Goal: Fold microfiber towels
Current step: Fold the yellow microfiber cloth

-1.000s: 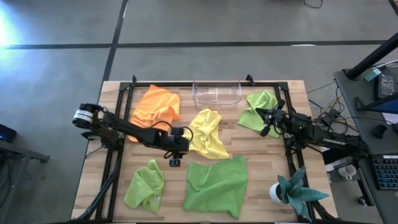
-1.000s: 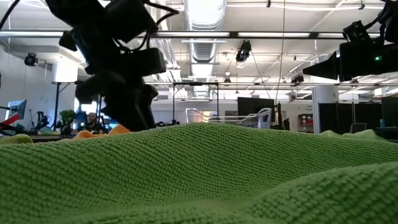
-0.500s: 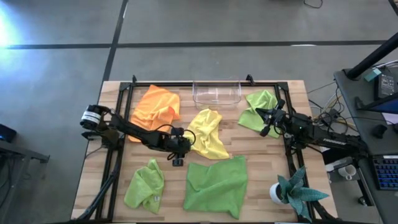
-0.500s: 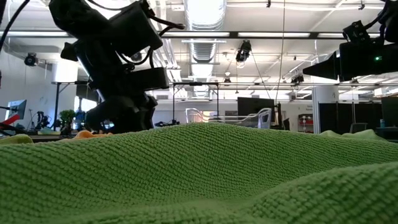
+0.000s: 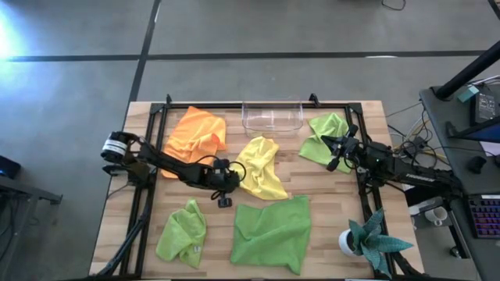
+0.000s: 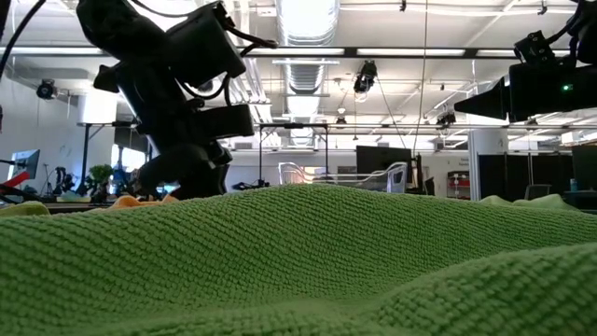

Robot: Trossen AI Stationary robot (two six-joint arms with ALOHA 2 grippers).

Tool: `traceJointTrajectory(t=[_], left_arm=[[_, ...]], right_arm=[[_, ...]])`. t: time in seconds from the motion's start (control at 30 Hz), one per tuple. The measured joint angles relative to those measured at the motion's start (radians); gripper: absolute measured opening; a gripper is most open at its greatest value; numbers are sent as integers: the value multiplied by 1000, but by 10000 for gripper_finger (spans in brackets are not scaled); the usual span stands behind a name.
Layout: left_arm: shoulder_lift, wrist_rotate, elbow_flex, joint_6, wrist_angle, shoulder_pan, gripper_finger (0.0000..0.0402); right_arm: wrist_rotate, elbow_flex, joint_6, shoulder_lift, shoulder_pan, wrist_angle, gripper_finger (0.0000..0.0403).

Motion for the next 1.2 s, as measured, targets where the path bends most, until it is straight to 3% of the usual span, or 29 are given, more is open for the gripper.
traceJointTrajectory(t=[0.37,0.57,0.7,0.93,1.07,1.2], left_arm=[[-103,73,36,-235,-137,0,1],[-177,73,36,-334,-138,0,0],[-222,74,36,-365,-149,0,0],[-296,80,36,-368,-171,0,0],[-322,89,37,-391,-177,0,0],[-345,89,37,-392,-197,0,0]], right_arm=[[0,0,0,0,0,0,18],[186,0,-158,0,-7,14,18],[203,0,-239,0,-6,14,18],[203,0,-229,0,-6,14,18],[186,0,-94,0,-6,16,18],[126,0,262,0,-6,55,18]])
